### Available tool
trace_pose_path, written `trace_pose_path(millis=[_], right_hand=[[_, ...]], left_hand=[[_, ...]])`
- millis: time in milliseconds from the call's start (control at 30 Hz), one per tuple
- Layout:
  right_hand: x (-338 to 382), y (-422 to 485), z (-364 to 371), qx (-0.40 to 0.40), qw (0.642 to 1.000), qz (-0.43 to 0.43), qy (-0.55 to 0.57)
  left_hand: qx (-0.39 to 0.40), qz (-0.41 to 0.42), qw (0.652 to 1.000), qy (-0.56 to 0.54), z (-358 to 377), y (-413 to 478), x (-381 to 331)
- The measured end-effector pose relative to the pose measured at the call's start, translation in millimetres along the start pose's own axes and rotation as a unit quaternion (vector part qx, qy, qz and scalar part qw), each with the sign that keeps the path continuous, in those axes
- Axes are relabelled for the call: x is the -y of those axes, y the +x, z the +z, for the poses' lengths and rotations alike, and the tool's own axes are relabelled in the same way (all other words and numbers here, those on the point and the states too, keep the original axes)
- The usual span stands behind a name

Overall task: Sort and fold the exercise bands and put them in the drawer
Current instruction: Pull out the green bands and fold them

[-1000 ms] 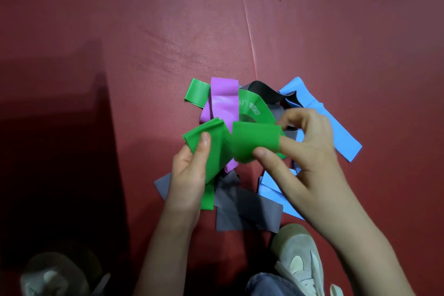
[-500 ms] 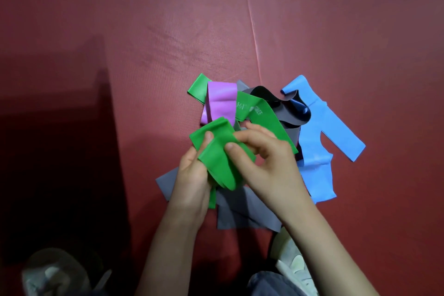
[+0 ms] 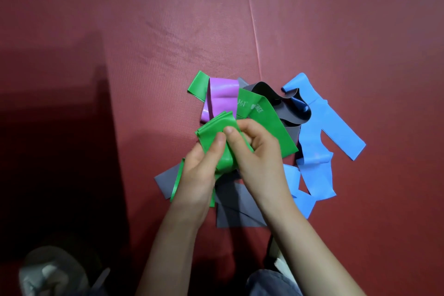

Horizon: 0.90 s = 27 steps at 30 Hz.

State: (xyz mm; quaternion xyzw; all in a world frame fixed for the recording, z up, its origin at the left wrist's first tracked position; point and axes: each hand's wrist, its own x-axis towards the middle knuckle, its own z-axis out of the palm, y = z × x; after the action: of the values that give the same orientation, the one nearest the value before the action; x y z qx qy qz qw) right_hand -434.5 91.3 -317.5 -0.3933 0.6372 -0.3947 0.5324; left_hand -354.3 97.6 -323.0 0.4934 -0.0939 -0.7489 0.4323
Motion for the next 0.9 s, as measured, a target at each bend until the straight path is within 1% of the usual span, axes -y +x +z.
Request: trace_pose_path(millis=[67,133,233,267,333,400,433,467,567,667,700,767,900], right_hand=[[-0.3,-1.8,0.4,0.003,1.000,-0.009,-0.012],[1.6,-3.2,-1.3,0.024,0.999,-0.023,-0.018],[5.3,-6.4,-1.7,0.098,0.987,-0.089,-0.087],[5.6,-6.9,-1.6,0.104,0.981,-0.112,-0.116],[1.0,-5.7,-5.2,0.087,0.973,-0.150,-0.153],[-9.0,-2.5,-13.7,0.068,0.974,-0.142,-0.160],[-16.5,0.1,-19.0,0.072,0.972,-0.131,-0.181],[-23.9,3.3,-23.7,0.087,0.964,-0.122,-0.218],[-45.2,15.5,-35.7,0.144,0.924,-0.101,-0.340],[-49.3,22.1,-44.5,0.159,0.882,-0.110,-0.429],[-48.9,21.5,-48.3,0.162,0.870,-0.122,-0.450],[-46.2,15.7,-55.4,0.149,0.847,-0.178,-0.478],[-43.2,-6.2,-67.1,0.090,0.835,-0.285,-0.461]], left_hand=[[-0.020,0.037,0.998,0.039,-3.0,1.7,0.6],[-0.035,0.070,0.995,0.053,-6.4,2.0,-3.9],[-0.037,0.110,0.992,0.055,-7.3,1.8,-14.5],[-0.040,0.122,0.990,0.060,-7.5,2.5,-16.7],[-0.054,0.135,0.988,0.058,-7.1,3.3,-21.4],[-0.064,0.139,0.987,0.050,-7.6,3.5,-26.3],[-0.068,0.143,0.986,0.047,-7.8,3.6,-29.1],[-0.071,0.148,0.985,0.046,-7.8,3.6,-32.1],[-0.071,0.152,0.985,0.043,-4.6,2.5,-36.7],[-0.079,0.155,0.983,0.055,-3.9,2.2,-39.2],[-0.080,0.156,0.983,0.059,-3.7,2.4,-40.4],[-0.075,0.156,0.983,0.055,-2.2,2.2,-43.0],[-0.048,0.162,0.985,0.044,1.8,-1.2,-45.0]])
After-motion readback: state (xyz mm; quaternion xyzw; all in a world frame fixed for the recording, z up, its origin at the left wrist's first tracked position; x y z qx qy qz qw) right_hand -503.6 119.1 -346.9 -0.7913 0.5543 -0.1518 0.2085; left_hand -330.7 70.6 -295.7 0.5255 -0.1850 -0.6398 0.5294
